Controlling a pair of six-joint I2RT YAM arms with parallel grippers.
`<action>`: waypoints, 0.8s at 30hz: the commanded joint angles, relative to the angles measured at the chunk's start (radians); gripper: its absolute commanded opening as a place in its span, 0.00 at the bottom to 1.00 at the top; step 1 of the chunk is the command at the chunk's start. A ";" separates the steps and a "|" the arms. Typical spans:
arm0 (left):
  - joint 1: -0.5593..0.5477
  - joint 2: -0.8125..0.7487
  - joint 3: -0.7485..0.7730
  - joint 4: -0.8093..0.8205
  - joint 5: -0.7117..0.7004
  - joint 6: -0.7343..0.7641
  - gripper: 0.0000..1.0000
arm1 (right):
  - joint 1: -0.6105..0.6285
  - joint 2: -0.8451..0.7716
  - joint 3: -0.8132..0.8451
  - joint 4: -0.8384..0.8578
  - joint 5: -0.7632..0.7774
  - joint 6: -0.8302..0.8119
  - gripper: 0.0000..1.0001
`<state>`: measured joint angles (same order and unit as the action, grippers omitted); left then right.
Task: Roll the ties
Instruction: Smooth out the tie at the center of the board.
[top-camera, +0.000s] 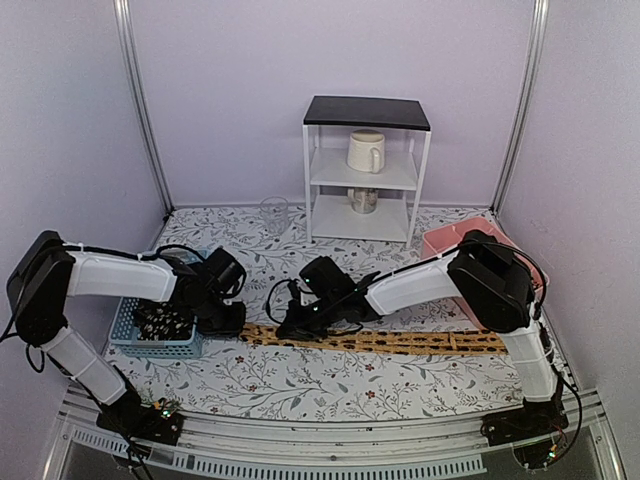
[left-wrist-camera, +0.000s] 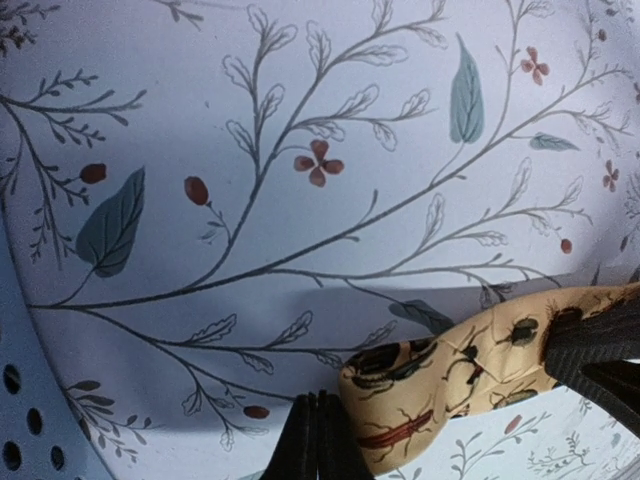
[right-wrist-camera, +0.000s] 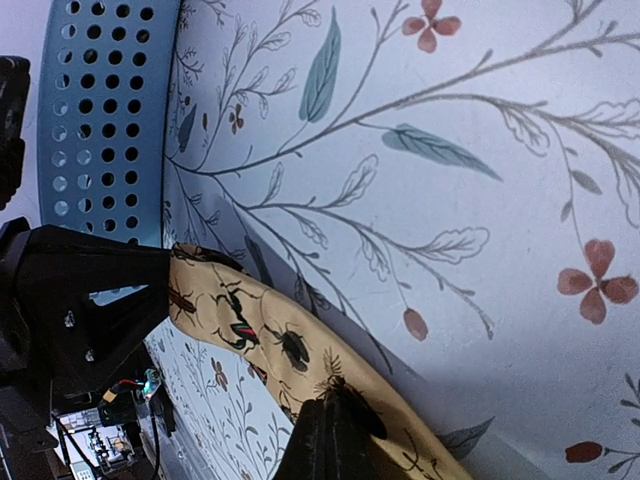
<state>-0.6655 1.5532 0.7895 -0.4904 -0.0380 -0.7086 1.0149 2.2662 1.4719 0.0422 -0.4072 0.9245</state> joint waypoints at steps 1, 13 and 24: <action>-0.003 -0.005 -0.029 0.046 0.022 -0.009 0.00 | 0.017 0.059 0.025 -0.033 -0.004 0.007 0.00; -0.011 -0.033 -0.031 0.144 0.077 -0.013 0.00 | 0.021 0.023 -0.014 -0.015 -0.042 0.031 0.00; -0.011 -0.032 -0.046 0.110 0.044 -0.026 0.00 | 0.021 -0.008 -0.040 -0.005 -0.081 0.071 0.00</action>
<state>-0.6704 1.5391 0.7578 -0.3752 0.0185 -0.7242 1.0210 2.2734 1.4647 0.0612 -0.4629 0.9730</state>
